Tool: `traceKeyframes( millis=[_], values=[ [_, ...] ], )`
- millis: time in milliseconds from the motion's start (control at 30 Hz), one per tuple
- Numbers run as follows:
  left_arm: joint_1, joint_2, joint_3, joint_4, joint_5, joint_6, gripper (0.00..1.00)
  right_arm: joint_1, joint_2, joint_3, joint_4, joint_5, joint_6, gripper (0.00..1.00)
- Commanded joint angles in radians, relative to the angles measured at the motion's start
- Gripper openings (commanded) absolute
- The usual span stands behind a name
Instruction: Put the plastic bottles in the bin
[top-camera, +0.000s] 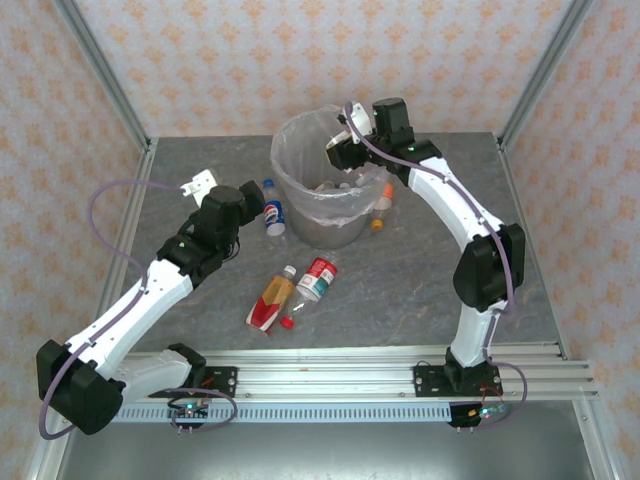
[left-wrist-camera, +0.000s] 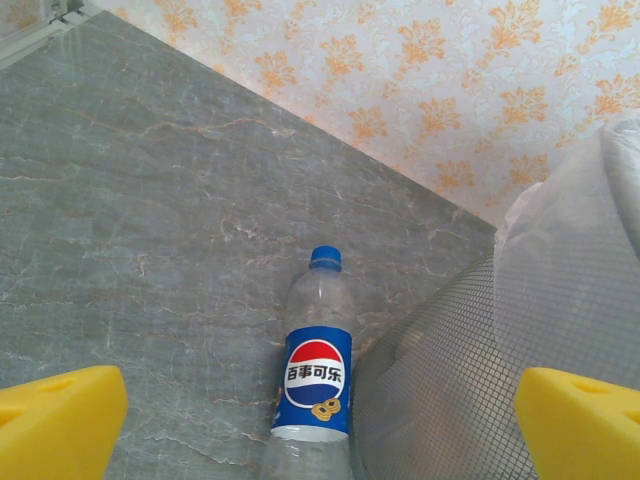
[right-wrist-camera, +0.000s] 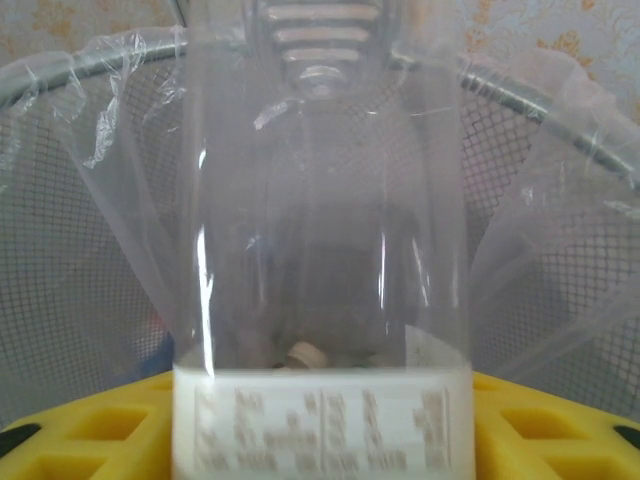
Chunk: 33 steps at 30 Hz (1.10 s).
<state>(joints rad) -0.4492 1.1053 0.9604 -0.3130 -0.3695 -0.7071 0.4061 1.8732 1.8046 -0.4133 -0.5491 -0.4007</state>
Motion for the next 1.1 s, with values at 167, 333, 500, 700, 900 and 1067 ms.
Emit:
traceKeyframes(
  millis=[167, 333, 500, 700, 900, 1067],
  values=[
    [0.007, -0.018, -0.006, -0.024, -0.039, -0.001, 1.0, 0.028, 0.043, 0.094, -0.125, 0.045, -0.073, 0.63],
    [0.008, -0.009, -0.002, -0.021, -0.033, 0.0, 1.0, 0.031, 0.043, 0.117, -0.14, 0.067, -0.064, 0.64],
    [0.009, -0.001, 0.001, -0.022, -0.03, 0.001, 1.0, 0.03, 0.031, 0.154, -0.169, 0.074, -0.059, 0.64],
    [0.009, 0.017, 0.008, -0.034, -0.033, 0.0, 1.0, 0.031, -0.02, 0.162, -0.168, 0.069, -0.033, 0.66],
    [0.02, 0.068, 0.011, -0.052, -0.011, -0.012, 1.0, 0.031, -0.146, 0.064, -0.069, 0.08, 0.011, 0.72],
    [0.029, 0.106, 0.022, -0.078, -0.009, -0.026, 1.0, 0.031, -0.258, -0.054, 0.064, 0.104, 0.085, 0.76]
  ],
)
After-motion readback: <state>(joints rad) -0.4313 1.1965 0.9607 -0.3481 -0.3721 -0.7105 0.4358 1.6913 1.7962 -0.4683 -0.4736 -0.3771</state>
